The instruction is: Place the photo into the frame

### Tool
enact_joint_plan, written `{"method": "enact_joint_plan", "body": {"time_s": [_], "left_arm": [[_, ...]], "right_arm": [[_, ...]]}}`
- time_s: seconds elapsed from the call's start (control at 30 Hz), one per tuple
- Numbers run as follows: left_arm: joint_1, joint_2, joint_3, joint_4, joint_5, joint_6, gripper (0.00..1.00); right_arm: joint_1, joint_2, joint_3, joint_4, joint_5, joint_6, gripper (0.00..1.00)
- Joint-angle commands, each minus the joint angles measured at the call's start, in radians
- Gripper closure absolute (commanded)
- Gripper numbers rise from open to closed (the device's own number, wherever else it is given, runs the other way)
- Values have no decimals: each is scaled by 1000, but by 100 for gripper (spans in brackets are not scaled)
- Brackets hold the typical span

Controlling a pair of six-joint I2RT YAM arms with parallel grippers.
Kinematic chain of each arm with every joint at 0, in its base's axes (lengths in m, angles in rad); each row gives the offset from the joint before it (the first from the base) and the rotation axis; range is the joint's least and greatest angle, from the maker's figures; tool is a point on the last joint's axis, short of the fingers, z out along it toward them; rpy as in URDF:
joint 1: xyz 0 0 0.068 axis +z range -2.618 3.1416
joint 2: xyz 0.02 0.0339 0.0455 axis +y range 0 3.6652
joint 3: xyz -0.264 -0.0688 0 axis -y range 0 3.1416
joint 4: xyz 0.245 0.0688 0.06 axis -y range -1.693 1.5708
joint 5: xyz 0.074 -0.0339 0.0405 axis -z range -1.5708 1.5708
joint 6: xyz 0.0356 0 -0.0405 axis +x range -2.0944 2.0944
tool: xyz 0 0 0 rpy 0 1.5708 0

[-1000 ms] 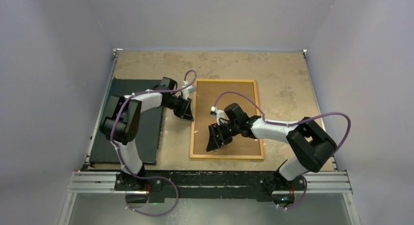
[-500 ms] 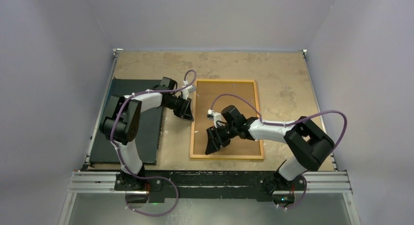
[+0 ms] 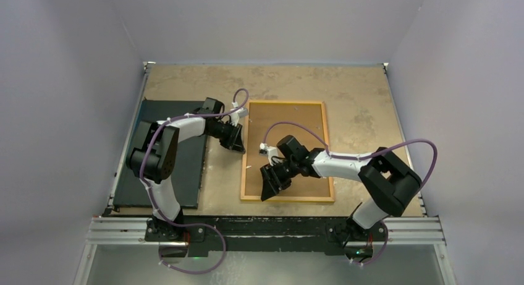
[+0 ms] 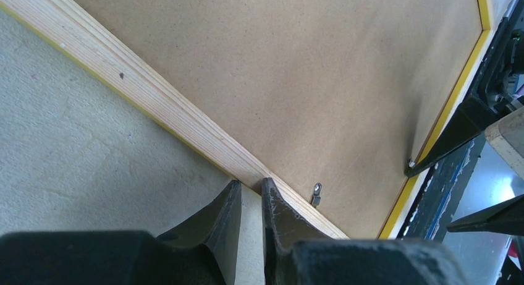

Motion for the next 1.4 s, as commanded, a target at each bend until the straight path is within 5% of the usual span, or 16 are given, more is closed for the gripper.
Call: {"method": "enact_joint_plan", "body": {"time_s": [0.0,0.67,1.1,1.27,1.37], "left_arm": [[-5,7,14,68,-70,16,86],[-5,10,25,66,-116,11,87],[0,5,31,55,-132,10,88],[3,7,38,46,-132,12,88],[4,7,44,41,-133,12,88]], "right_arm": [[12,17,35,-102,-6,-38,40],[118,94,161,-277,146,-99,43],[164,112,206,-264,282,-108,76],[180,61,196,-260,343,-109,75],[209,33,191,-258,398,-106,61]]}}
